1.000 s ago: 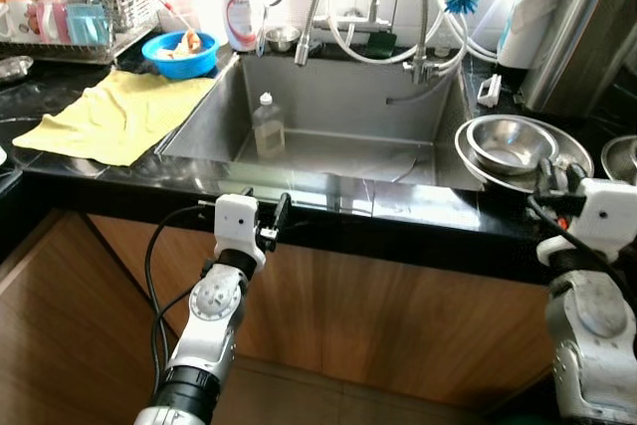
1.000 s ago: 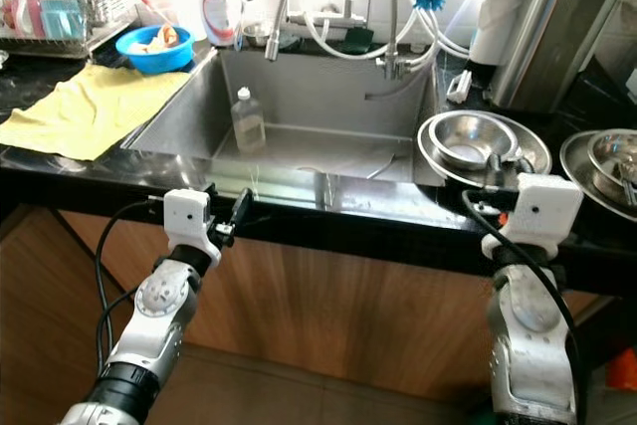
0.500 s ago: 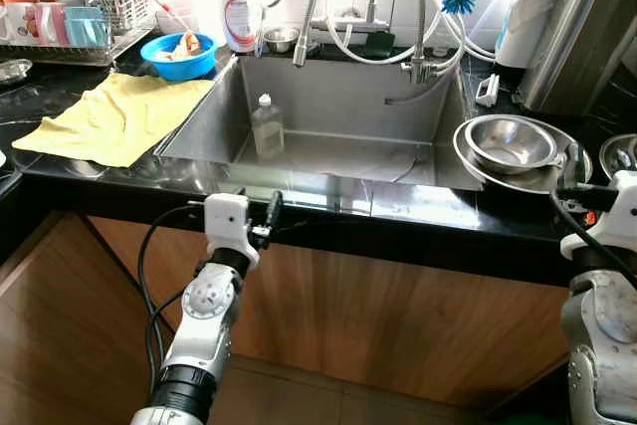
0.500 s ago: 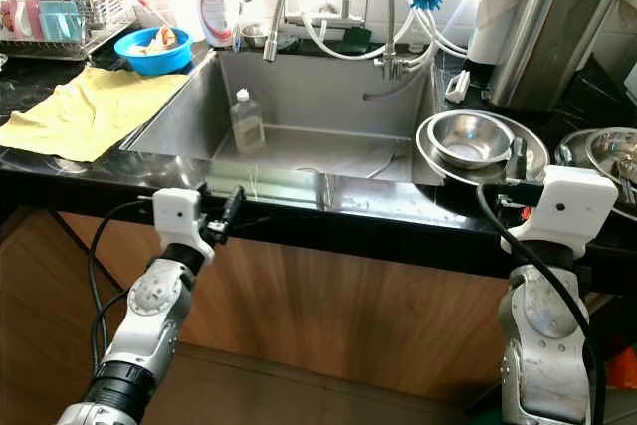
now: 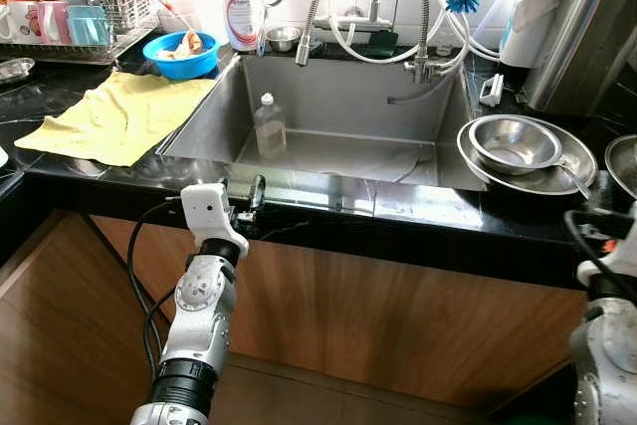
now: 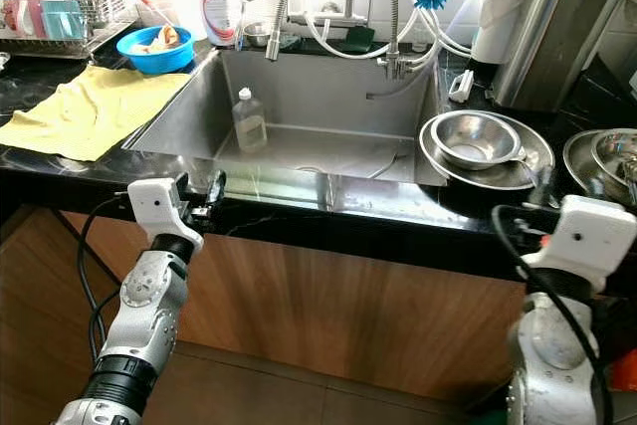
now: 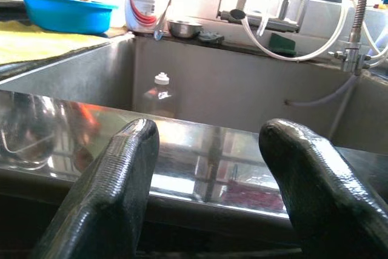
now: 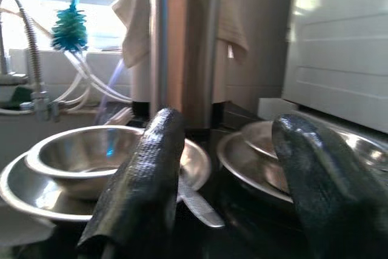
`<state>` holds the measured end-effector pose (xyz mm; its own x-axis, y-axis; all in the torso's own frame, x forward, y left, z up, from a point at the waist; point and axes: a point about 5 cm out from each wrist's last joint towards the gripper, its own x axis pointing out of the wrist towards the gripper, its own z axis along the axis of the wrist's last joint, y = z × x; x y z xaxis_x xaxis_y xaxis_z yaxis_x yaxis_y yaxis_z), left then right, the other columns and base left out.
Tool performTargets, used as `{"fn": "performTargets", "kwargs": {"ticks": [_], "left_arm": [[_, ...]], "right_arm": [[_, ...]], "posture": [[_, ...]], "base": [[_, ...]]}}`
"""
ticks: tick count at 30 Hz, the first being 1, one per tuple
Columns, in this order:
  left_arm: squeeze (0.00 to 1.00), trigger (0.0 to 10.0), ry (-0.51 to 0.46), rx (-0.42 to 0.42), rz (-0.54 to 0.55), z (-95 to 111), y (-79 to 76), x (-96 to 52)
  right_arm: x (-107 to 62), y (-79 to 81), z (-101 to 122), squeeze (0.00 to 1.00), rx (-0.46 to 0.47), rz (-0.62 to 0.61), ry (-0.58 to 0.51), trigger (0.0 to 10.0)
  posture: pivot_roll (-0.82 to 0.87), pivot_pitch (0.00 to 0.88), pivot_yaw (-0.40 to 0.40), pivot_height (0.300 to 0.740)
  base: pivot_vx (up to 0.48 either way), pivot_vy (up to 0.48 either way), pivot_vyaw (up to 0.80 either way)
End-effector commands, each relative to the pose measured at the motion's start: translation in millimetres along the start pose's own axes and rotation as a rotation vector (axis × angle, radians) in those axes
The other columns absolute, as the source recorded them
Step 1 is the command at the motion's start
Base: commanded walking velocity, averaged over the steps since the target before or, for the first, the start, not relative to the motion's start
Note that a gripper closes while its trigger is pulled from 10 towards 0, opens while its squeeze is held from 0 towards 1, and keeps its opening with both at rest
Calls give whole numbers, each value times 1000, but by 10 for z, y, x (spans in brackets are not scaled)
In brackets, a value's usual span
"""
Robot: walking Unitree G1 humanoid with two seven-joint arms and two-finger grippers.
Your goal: Kitchen organization
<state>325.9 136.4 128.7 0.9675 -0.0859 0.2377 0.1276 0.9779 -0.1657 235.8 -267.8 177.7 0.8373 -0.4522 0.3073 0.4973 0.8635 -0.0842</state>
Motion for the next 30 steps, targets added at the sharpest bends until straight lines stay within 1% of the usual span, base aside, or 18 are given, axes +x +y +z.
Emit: {"fn": "performTargets", "kwargs": {"ticks": [1,2,3,5,6,7,9,13,16,20,22,24,30], "left_arm": [[0,10000,5,5,-16,15,-29,19],[0,10000,7,5,-19,15,-32,20],[0,10000,7,8,-25,15,-41,19],[0,10000,8,11,-32,16,-50,19],[0,10000,8,11,-34,15,-52,17],[0,10000,8,11,-34,15,-52,17],[0,10000,1,5,-35,23,-56,18],[0,10000,-6,-2,-37,38,-74,22],[0,10000,-6,-3,-41,36,-88,20],[0,10000,-4,-1,-43,31,-84,15],[0,10000,11,7,-42,3,-64,2],[0,10000,16,6,-41,-12,-63,-10],[0,10000,13,14,-57,-6,-93,-7]], "right_arm": [[15,-41,36,1000,22,-35,-3,10000],[17,-42,23,694,29,-40,6,10000],[24,-43,3,0,35,-43,20,10000],[38,-42,-22,0,48,-46,37,10000],[55,-42,-32,0,72,-50,43,10000],[55,-42,-32,0,72,-50,43,10000],[97,-10,-58,0,105,-42,61,10000],[118,63,-80,0,116,-4,71,10000],[113,123,-135,0,132,18,107,10000],[115,146,-174,0,150,21,132,10000],[121,144,-181,0,163,-1,137,10000],[96,122,-267,0,162,-44,195,10000],[82,120,-295,0,185,-48,211,10000]], "posture": [[-143,0,37,740],[-143,0,38,740],[-143,0,38,740],[-141,0,38,740],[-142,0,40,740],[-142,0,40,740],[-146,0,41,740],[-141,0,38,740],[-138,0,37,740],[-137,0,37,740],[-135,0,35,740],[-136,0,35,740],[-137,0,35,740]], "base": [[0,0,0],[0,0,0],[0,0,0],[0,0,0],[0,0,0],[0,0,0],[0,0,0],[0,0,0],[0,0,0],[0,0,0],[0,0,0],[0,0,0],[0,0,0]]}}
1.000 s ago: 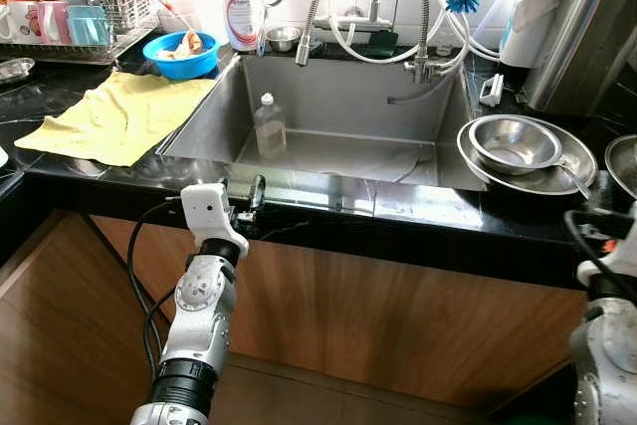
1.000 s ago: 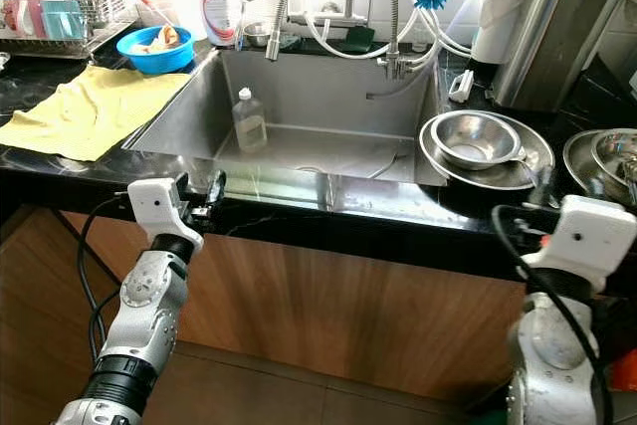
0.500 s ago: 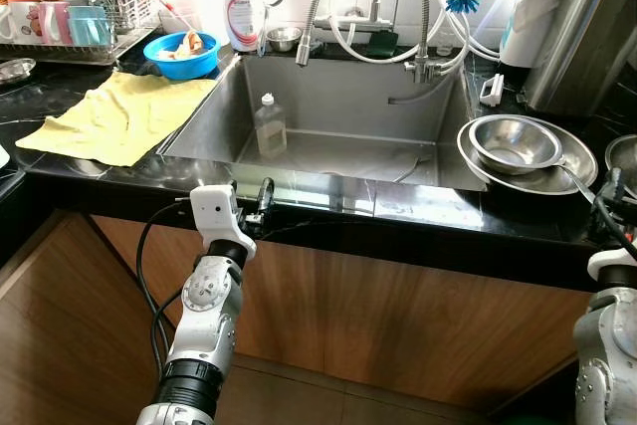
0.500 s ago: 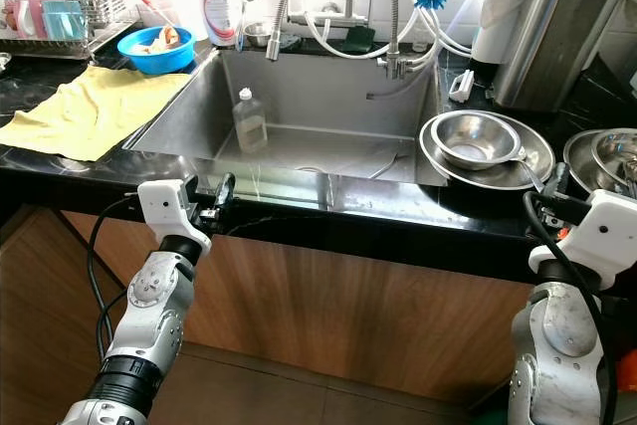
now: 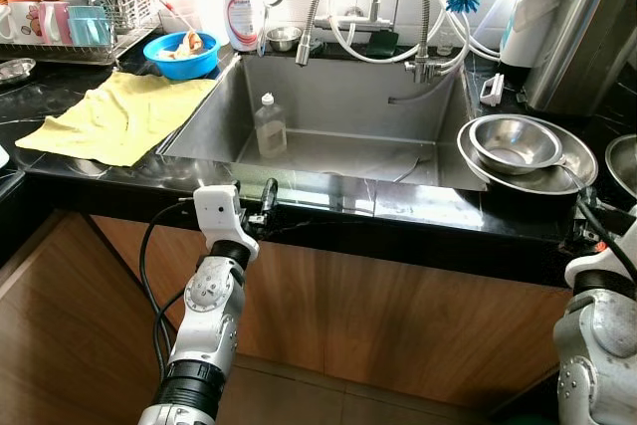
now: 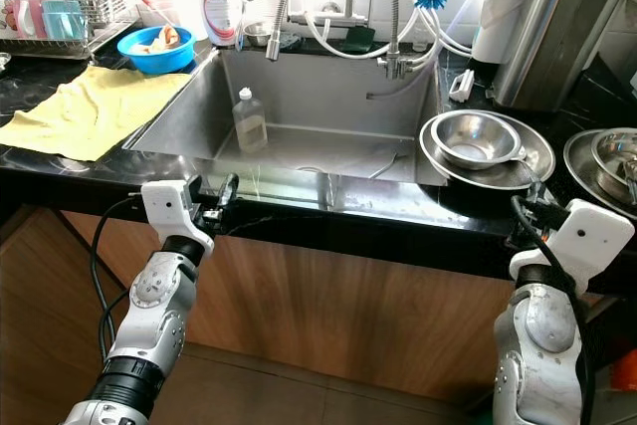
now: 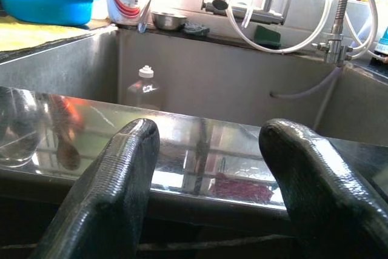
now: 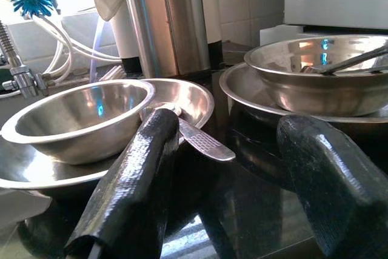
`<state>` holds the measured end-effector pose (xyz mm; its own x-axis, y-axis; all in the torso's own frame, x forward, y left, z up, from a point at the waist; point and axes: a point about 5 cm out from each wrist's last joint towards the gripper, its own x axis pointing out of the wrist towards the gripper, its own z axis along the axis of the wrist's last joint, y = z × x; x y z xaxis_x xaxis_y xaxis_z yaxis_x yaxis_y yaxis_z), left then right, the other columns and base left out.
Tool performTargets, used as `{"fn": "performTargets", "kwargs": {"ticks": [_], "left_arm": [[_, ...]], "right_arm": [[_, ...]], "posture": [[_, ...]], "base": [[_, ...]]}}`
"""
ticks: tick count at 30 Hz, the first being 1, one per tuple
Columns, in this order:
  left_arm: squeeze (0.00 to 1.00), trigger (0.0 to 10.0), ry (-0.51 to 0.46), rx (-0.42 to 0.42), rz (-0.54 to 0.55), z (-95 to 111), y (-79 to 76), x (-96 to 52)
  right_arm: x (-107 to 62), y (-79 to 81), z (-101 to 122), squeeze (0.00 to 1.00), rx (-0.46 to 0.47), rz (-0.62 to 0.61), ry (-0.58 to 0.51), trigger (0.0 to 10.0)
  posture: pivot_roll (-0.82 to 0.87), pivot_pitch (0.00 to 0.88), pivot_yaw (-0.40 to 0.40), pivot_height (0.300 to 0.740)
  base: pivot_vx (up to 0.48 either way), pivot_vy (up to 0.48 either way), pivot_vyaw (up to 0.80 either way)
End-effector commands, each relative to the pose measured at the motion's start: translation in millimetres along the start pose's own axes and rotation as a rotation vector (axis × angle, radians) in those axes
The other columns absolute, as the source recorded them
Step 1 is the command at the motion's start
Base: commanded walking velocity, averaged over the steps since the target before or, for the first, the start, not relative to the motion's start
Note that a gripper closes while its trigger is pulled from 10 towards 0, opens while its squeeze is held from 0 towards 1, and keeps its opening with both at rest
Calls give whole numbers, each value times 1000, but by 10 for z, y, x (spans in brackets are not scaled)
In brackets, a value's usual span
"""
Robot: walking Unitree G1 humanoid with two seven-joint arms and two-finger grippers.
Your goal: Kitchen organization
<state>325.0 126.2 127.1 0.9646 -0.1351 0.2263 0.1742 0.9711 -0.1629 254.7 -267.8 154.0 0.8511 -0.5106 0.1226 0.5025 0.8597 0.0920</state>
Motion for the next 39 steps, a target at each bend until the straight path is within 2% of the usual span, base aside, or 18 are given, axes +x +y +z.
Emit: {"fn": "performTargets", "kwargs": {"ticks": [1,6,11,19,21,23,25,26,29,30,31,32,33,34,39], "left_arm": [[0,10000,-5,23,-10,26,5,-2],[0,10000,-3,25,-10,22,-1,0],[0,10000,-4,26,-10,30,-2,12],[0,10000,-4,31,-2,36,17,9],[0,10000,-4,31,0,38,19,10],[0,10000,-4,32,0,38,19,11],[0,10000,-4,32,1,37,19,11],[0,10000,-3,32,0,37,17,12],[0,10000,-2,31,1,34,17,11],[0,10000,-2,31,1,34,15,12],[0,10000,-2,31,1,33,14,13],[0,10000,-2,31,1,33,13,14],[0,10000,-1,32,1,33,12,14],[0,10000,-1,32,1,32,11,15],[0,10000,1,32,3,29,11,15]], "right_arm": [[10,5,-23,0,20,0,22,10000],[61,15,-34,0,30,6,45,10000],[186,66,-8,0,57,11,54,10000],[260,137,-2,0,58,28,62,10000],[265,153,-7,0,86,33,68,10000],[268,151,-9,0,84,25,68,8039],[267,149,-10,0,84,23,69,8431],[264,146,-14,0,83,22,70,10000],[255,136,-25,0,83,19,72,10000],[255,131,-30,0,84,18,75,6157],[255,126,-36,0,88,15,79,4196],[255,122,-44,0,95,13,85,1569],[254,120,-48,0,100,11,89,1569],[256,117,-51,0,104,8,91,0],[268,110,-49,0,108,2,90,0]], "posture": [[-136,0,34,740],[-135,0,35,740],[-130,0,36,740],[-120,0,32,740],[-120,0,32,740],[-121,0,32,740],[-122,0,33,740],[-122,0,32,740],[-122,0,32,740],[-123,0,32,740],[-123,0,32,740],[-123,0,32,740],[-123,0,32,740],[-123,0,32,740],[-122,0,31,740]], "base": [[0,0,0],[0,0,0],[0,0,0],[0,0,0],[0,0,0],[0,0,0],[0,0,0],[0,0,0],[0,0,0],[0,0,0],[0,0,0],[0,0,0],[0,0,0],[0,0,0],[0,0,0]]}}
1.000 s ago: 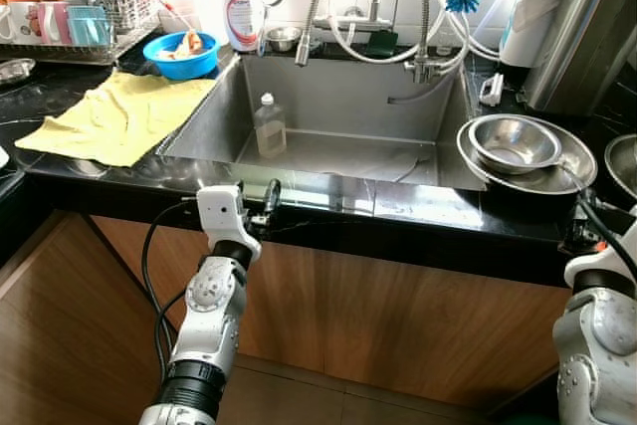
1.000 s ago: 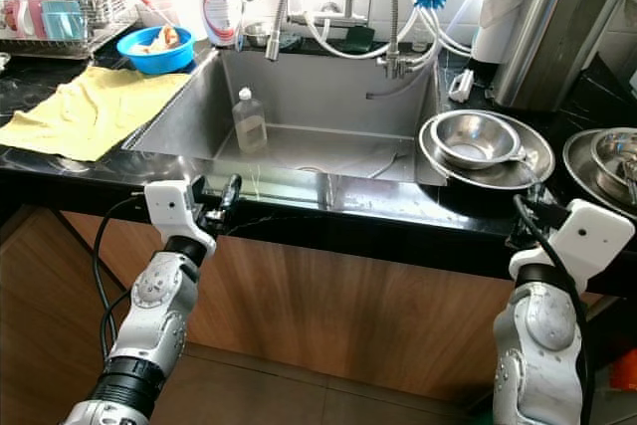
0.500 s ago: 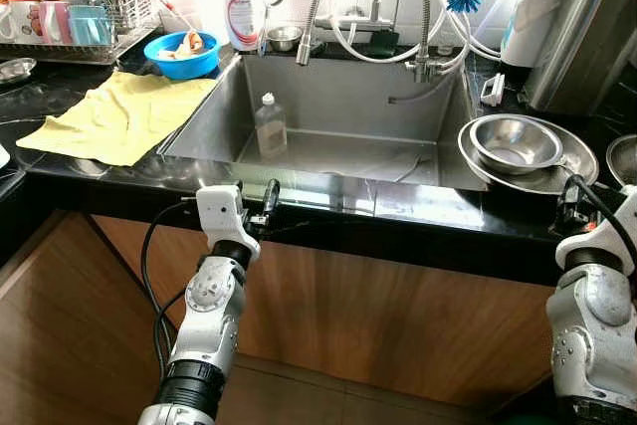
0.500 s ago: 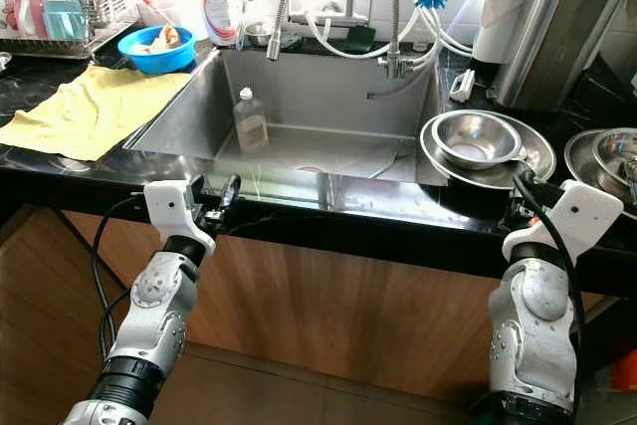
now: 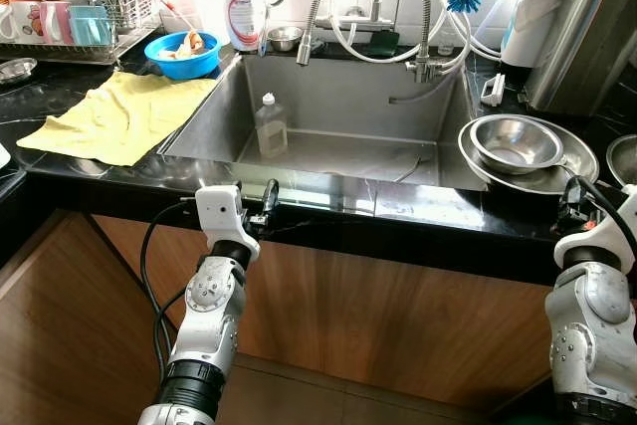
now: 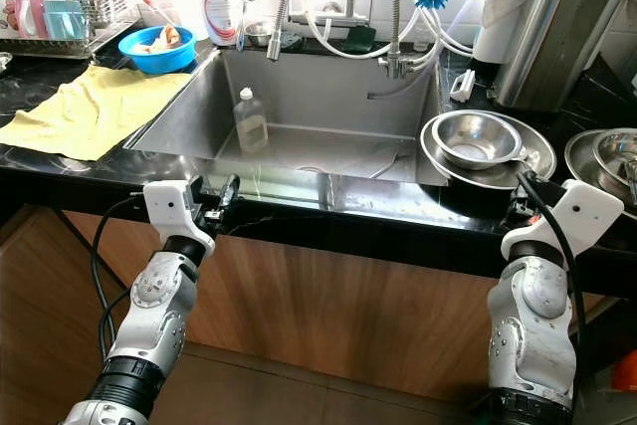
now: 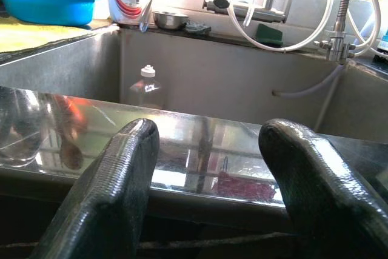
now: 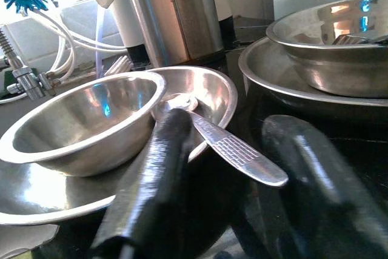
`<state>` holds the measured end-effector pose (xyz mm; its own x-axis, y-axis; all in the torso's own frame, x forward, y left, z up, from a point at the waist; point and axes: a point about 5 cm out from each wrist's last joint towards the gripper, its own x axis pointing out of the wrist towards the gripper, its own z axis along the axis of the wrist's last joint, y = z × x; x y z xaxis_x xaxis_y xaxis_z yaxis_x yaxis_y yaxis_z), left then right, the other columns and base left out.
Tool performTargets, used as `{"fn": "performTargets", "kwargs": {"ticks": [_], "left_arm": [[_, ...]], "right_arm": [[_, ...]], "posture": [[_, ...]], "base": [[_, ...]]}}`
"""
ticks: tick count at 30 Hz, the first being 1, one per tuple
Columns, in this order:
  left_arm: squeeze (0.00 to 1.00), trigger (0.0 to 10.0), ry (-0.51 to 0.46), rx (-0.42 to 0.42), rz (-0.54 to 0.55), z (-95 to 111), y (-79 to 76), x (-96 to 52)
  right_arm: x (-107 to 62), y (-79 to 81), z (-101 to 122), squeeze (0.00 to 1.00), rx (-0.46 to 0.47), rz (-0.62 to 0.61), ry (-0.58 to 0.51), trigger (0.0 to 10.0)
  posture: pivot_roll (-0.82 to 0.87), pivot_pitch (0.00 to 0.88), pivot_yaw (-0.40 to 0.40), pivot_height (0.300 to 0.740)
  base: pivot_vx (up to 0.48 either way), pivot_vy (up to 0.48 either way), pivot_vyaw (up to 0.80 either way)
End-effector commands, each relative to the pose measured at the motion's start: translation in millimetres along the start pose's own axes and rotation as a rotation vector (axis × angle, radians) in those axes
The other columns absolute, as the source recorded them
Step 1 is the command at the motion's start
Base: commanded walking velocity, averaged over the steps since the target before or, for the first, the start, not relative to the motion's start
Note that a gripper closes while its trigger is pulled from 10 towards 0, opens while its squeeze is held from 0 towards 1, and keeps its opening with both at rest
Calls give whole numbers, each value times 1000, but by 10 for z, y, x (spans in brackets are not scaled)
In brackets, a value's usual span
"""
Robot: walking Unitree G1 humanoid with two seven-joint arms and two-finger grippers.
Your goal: Kitchen organization
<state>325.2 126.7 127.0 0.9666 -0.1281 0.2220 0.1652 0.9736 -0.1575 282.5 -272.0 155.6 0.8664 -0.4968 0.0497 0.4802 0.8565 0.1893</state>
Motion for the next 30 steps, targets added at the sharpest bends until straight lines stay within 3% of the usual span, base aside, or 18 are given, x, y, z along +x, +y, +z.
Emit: {"fn": "performTargets", "kwargs": {"ticks": [1,16,30], "left_arm": [[0,10000,-2,25,-5,30,6,15],[0,10000,0,28,-6,32,7,22],[0,10000,1,31,0,30,6,23]], "right_arm": [[10,2,-25,0,13,-10,17,0],[17,-24,-22,0,18,-26,16,0],[28,87,91,0,-5,42,-58,0]], "posture": [[-122,0,32,740],[-120,0,32,740],[-118,0,30,740]], "base": [[0,0,0],[0,0,0],[0,0,0]]}}
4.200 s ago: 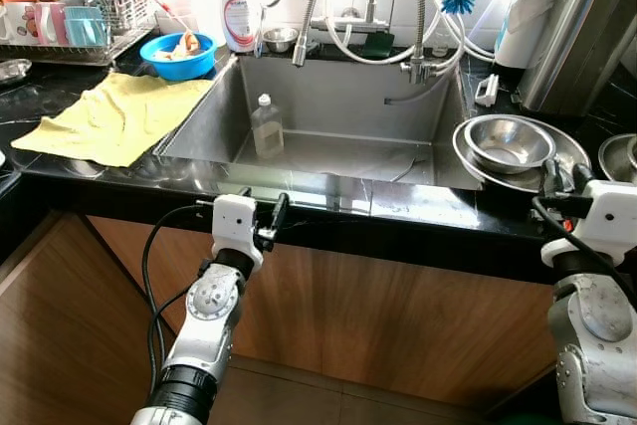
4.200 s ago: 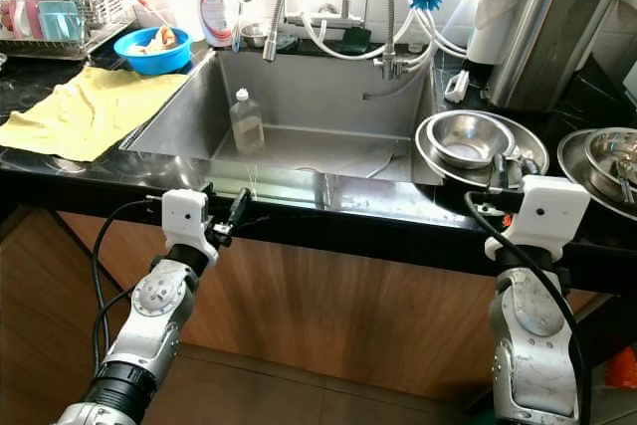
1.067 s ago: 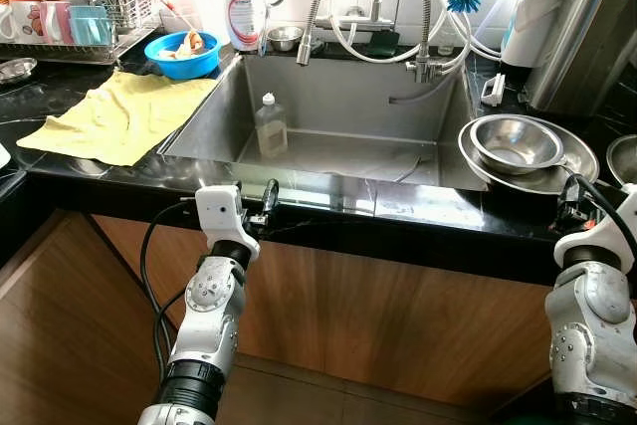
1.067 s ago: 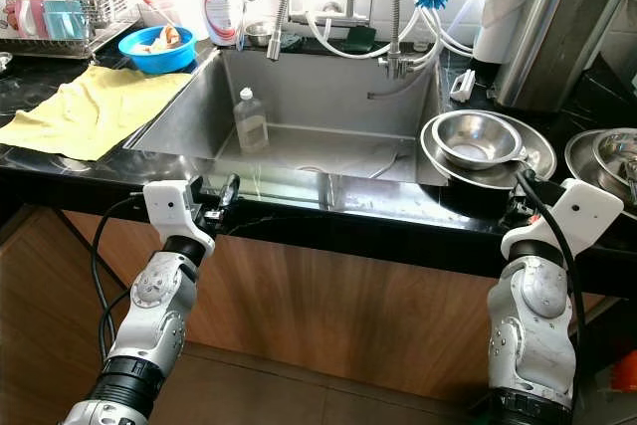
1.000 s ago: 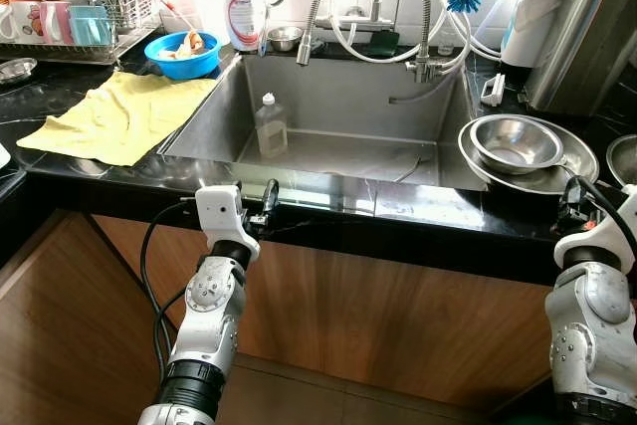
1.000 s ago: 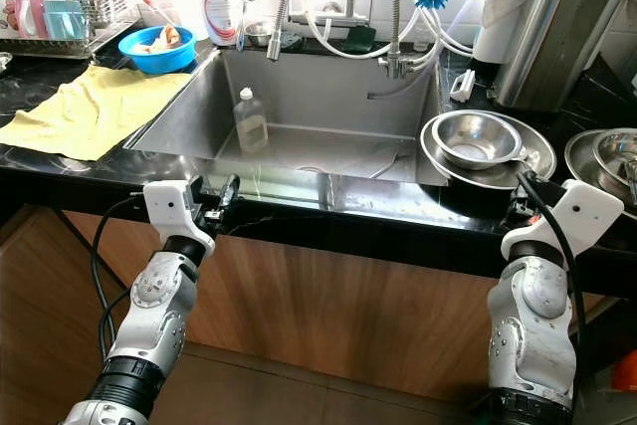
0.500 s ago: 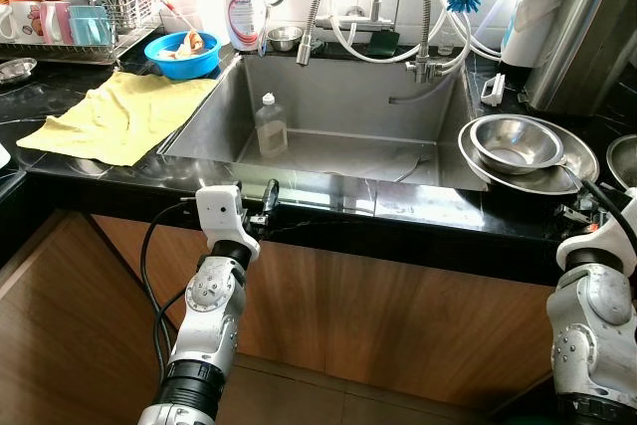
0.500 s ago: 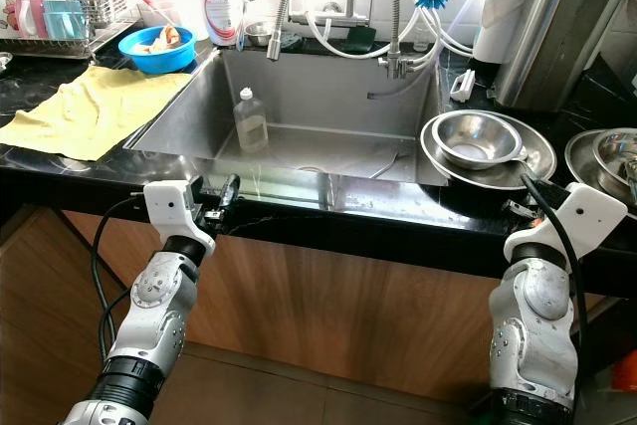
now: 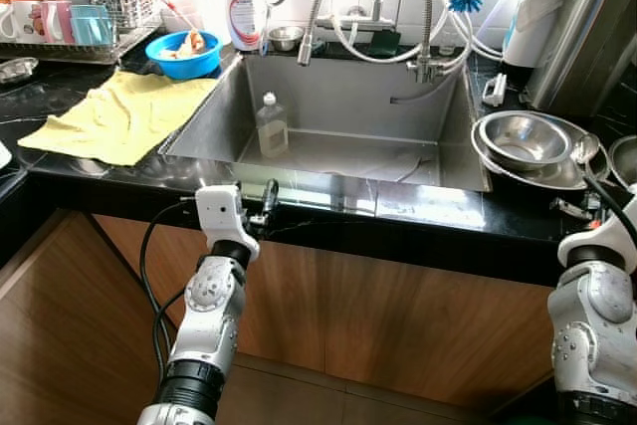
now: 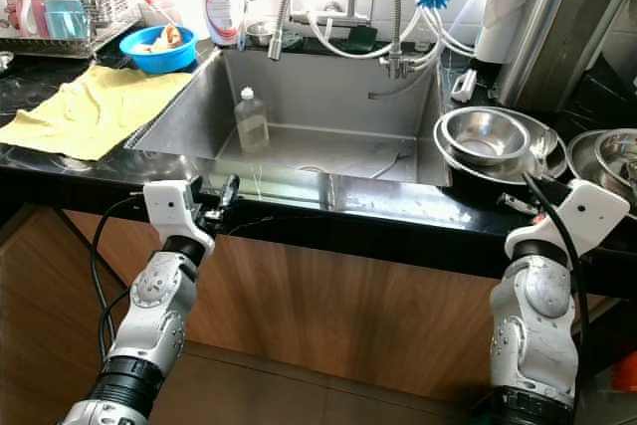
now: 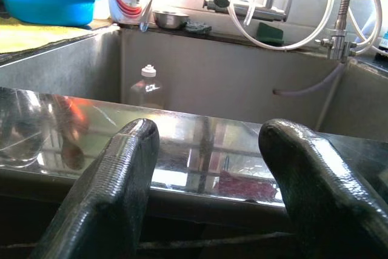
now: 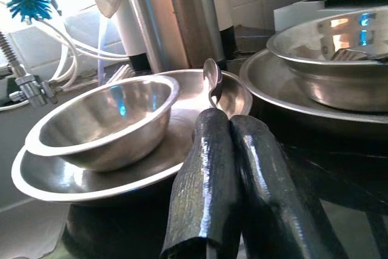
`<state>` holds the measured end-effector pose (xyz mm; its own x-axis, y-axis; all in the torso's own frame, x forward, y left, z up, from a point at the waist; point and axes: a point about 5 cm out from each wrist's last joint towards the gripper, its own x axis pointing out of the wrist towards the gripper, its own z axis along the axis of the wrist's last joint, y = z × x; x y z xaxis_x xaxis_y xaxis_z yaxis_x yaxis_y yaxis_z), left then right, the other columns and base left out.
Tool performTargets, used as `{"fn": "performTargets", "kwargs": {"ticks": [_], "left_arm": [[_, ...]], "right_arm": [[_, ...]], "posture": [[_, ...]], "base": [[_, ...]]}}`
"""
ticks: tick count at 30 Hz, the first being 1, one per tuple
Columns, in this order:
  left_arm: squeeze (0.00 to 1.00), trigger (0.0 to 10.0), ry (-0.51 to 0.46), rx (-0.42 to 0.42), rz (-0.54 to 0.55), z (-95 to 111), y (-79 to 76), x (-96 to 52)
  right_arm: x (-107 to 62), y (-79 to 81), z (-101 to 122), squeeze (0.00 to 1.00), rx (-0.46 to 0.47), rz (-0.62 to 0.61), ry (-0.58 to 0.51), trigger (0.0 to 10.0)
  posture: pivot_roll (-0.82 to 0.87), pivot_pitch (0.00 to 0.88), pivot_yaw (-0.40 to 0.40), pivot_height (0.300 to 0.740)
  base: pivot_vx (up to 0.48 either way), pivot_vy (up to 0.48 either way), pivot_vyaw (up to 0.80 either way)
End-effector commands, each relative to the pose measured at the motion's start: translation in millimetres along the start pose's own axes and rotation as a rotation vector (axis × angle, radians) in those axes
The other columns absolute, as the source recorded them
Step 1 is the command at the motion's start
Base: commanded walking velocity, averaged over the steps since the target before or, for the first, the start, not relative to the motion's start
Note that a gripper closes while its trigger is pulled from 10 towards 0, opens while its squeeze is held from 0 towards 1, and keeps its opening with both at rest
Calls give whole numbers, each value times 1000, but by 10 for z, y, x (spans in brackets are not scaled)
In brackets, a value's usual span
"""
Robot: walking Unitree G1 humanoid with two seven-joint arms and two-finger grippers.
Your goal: Kitchen organization
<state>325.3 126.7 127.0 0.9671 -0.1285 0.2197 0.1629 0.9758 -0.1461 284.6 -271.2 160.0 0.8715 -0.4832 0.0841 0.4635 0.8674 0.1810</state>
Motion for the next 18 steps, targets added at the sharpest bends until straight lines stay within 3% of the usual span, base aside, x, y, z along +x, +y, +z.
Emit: {"fn": "performTargets", "kwargs": {"ticks": [1,2,3,4,8,10,11,18], "left_arm": [[0,10000,-1,20,1,31,6,23],[0,10000,-2,20,2,32,6,23],[0,10000,-2,21,3,32,6,23],[0,10000,-2,21,4,33,7,23],[0,10000,-2,21,6,30,13,20],[0,10000,-2,20,7,30,12,19],[0,10000,-3,20,7,30,12,19],[0,10000,-4,15,8,27,6,20]], "right_arm": [[20,72,65,0,1,30,-35,0],[25,86,80,0,5,41,-45,2353],[28,117,108,0,4,63,-62,8588],[29,145,136,0,-12,84,-77,10000],[23,194,212,0,-4,110,-126,10000],[24,227,325,0,-92,119,-196,10000],[21,262,377,0,-92,132,-220,10000],[41,339,501,0,-114,162,-273,10000]], "posture": [[-118,0,30,740],[-118,0,29,740],[-118,0,29,740],[-118,0,29,740],[-118,0,28,740],[-118,0,27,740],[-118,0,27,740],[-120,0,25,740]], "base": [[0,0,0],[0,0,0],[0,0,0],[0,0,0],[0,0,0],[0,0,0],[0,0,0],[0,0,0]]}}
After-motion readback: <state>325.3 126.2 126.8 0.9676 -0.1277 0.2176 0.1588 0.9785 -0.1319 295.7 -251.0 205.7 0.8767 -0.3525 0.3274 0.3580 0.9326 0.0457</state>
